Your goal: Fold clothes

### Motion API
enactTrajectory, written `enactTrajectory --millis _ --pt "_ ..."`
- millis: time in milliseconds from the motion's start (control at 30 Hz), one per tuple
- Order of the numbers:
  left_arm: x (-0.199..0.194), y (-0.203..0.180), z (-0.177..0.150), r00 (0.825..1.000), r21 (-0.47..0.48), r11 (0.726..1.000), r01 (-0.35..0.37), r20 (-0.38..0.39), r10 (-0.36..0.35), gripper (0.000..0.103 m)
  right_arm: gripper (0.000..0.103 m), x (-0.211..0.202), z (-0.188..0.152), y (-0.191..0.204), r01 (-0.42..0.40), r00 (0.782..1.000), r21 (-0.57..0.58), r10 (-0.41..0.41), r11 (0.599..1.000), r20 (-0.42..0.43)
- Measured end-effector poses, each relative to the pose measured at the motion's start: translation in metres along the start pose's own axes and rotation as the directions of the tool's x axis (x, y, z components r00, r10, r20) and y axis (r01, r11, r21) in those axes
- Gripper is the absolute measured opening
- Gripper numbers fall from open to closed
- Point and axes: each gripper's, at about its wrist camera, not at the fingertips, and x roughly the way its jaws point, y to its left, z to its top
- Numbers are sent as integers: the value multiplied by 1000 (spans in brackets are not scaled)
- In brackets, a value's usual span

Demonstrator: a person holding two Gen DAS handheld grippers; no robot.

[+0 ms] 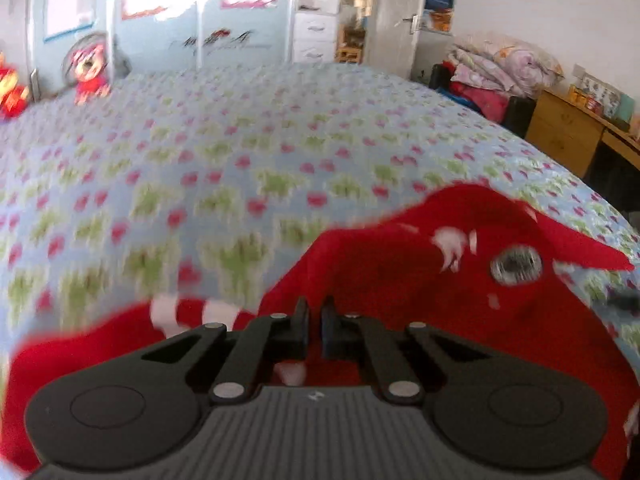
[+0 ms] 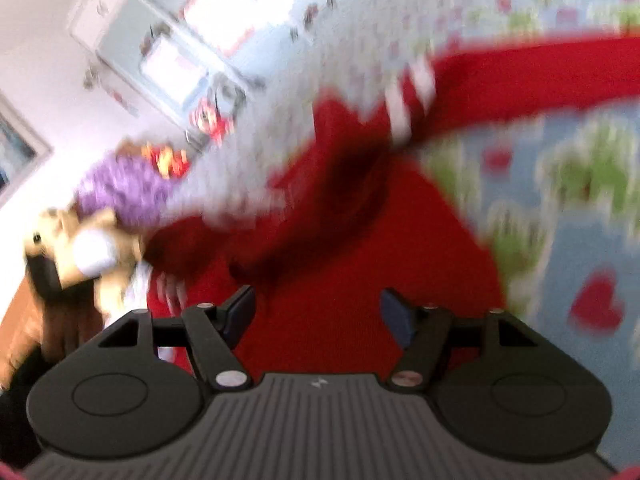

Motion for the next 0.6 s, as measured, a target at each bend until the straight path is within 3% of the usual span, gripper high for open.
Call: enactTrajectory --millis 100,200,267,333,367,400,433,467,533,600 --pt "7 -4 -30 999 -74 997 26 -31 -28 4 74 9 46 18 33 998 -93 -29 995 54" --pt "15 -12 -23 1000 -99 995 5 -17 -7 13 81 56 87 40 89 996 -227 -84 970 30" --pt "23 -19 -11 1000 -66 998 -15 -14 14 56 82 100 103 47 154 987 -307 -163 939 -2" --pt "30 -25 -3 999 -46 998 -36 -8 36 67 81 147 111 45 249 961 -356 -275 901 -22" --pt "36 -28 -1 999 -40 998 -44 -16 44 64 80 169 112 41 298 942 -365 -333 882 -36" --pt "40 -31 1 998 -23 998 -50 -24 50 60 63 183 112 38 315 931 -371 -360 874 -59" --pt "44 -34 4 999 -1 999 -48 -25 48 23 10 193 112 36 318 923 -375 -375 871 -86" --pt "46 -34 7 999 13 999 -33 -33 33 7 5 203 111 34 321 915 -379 -388 868 -113" --pt "42 -35 27 998 56 997 -55 26 54 7 3 197 126 45 304 935 -373 -351 877 -61" --pt "33 -26 68 988 29 995 -92 129 87 6 4 173 163 70 259 965 -333 -254 907 59"
